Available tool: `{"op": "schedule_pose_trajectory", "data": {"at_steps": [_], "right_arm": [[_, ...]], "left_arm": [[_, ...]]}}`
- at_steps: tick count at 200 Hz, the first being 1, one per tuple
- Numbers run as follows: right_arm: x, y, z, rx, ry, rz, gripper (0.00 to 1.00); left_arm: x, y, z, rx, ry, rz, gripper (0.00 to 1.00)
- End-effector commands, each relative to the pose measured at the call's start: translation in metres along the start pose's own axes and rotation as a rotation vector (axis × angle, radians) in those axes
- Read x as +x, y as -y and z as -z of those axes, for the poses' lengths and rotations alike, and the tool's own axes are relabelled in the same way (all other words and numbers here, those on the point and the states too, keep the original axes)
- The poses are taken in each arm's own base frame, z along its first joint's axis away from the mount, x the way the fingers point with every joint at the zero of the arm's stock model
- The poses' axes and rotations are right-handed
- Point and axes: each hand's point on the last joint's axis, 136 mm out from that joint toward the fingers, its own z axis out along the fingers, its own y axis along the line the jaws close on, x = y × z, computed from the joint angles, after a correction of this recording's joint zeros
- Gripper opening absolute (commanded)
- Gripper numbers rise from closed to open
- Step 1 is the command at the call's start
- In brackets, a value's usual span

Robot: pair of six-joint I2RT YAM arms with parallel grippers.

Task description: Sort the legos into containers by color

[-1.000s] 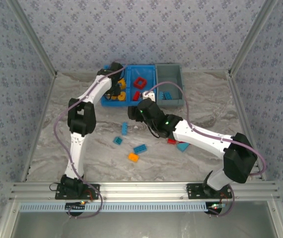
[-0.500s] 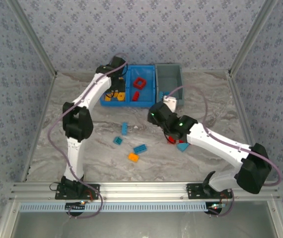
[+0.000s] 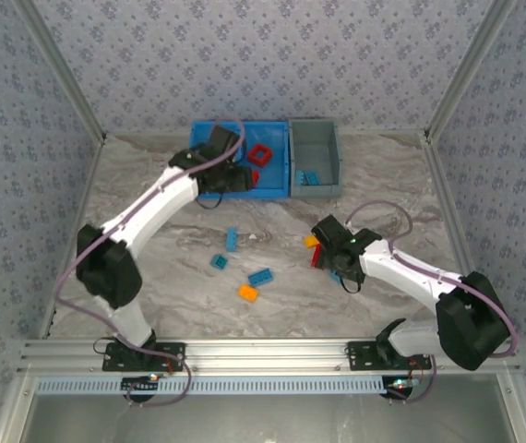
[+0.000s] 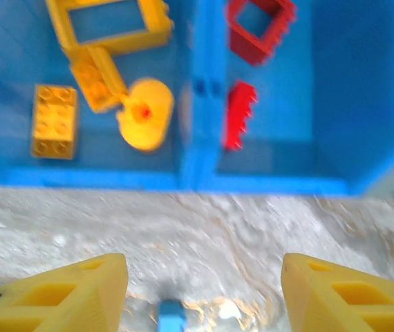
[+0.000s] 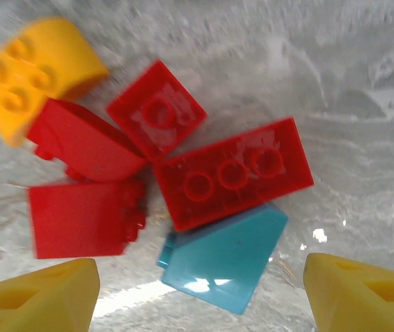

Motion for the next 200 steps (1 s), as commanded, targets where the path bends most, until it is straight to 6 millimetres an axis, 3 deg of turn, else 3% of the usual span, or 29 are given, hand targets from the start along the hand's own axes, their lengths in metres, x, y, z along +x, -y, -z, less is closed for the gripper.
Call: {"op": "schedule_pose_trajectory", "data": {"at_steps": [1,36,69,101,130,167,200], "right_arm": [[0.009,-0.001,-0.008,-0.036,-0.053,-0.054,0.80],[0.008,0.002,-0.021,-0.062,-0.078,-0.123,0.79],[0.006,0.002,-0.027,-0.071,-0.085,-0.149,0.76],[0.011,0.005,-0.033,-0.067,-0.096,-0.166,0.72],[0.012,0.009,-0.034,-0.060,-0.090,-0.181,0.59],[0.002,0.014,-0.008,-0.050,-0.002,-0.149,0.44],[-0.028,-0.013,0.040,-0.089,0.125,-0.018,0.42]], "left_arm": [[0.002,0.038,0.059,0.187,0.139,-0.002,0.64],[0.052,0.060,0.095,0.361,0.167,-0.079,0.66],[0.085,0.060,0.118,0.458,0.181,-0.111,0.67],[0.101,0.057,0.128,0.481,0.175,-0.125,0.66],[0.106,0.061,0.132,0.503,0.182,-0.127,0.66],[0.105,0.066,0.134,0.507,0.195,-0.135,0.65],[0.098,0.075,0.138,0.514,0.248,-0.135,0.66]]}}
